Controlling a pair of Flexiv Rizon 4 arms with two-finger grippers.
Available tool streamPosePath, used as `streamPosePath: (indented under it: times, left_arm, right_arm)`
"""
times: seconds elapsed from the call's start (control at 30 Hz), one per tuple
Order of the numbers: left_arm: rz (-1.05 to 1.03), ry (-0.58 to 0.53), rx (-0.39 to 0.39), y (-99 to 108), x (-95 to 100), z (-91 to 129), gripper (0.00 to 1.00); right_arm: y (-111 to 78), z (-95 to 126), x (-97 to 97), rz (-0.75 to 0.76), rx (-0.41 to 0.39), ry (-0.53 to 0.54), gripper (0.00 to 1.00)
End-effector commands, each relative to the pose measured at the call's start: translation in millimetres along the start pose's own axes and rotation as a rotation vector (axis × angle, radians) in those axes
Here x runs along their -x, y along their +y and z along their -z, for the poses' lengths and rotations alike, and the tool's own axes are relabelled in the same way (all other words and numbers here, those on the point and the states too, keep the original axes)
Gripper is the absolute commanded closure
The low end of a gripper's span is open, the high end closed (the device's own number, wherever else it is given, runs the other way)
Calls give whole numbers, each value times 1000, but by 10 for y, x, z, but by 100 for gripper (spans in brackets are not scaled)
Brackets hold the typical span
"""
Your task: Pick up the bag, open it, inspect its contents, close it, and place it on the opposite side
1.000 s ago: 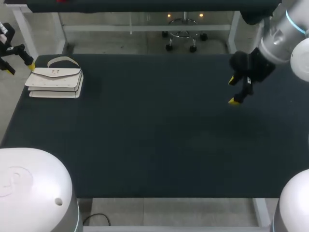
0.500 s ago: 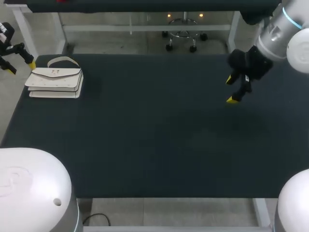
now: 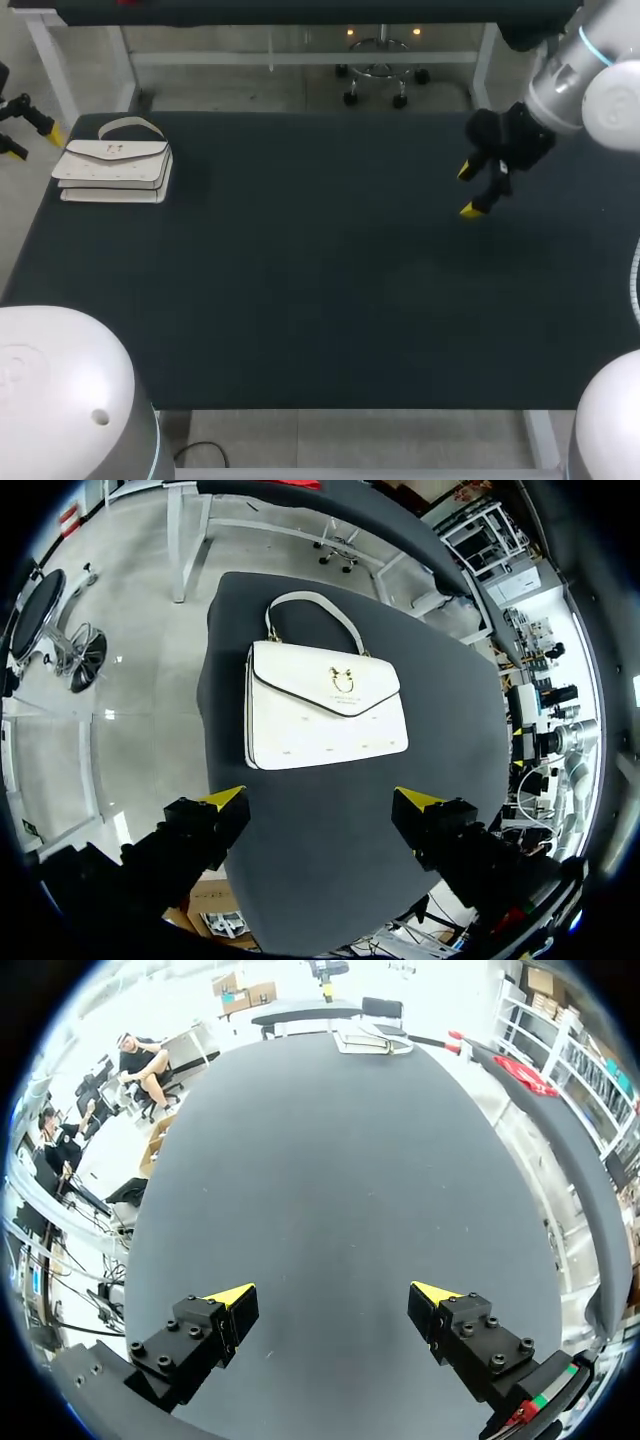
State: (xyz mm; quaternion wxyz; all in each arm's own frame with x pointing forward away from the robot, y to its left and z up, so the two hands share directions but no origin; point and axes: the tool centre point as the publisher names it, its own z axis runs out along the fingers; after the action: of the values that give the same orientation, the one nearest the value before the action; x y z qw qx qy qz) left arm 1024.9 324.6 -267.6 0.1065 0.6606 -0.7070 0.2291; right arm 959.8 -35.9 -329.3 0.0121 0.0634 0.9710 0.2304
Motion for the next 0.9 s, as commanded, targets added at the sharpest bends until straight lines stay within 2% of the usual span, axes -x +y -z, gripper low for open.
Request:
streamPosePath:
  times: [0.03,0.37,0.63,0.7,0.8,0.9]
  left_arm:
    - [8,46,16,-86,106,-67,0]
    - [60,80,-23,-166,302,-199,0]
    - [100,153,-39,-226,422,-367,0]
    - [97,172,-36,-246,441,-412,12]
    - [105,185,-38,-281,483,-463,18]
    - [118,192,-52,-319,532,-509,20]
  right_arm:
    - [-3,0,40,1,2,11,0]
    - [-3,0,40,1,2,11,0]
    - [-3,0,40,1,2,11,0]
    - [-3,0,40,1,2,11,0]
    - [-3,0,40,1,2,11,0]
    - [-3,0,40,1,2,11,0]
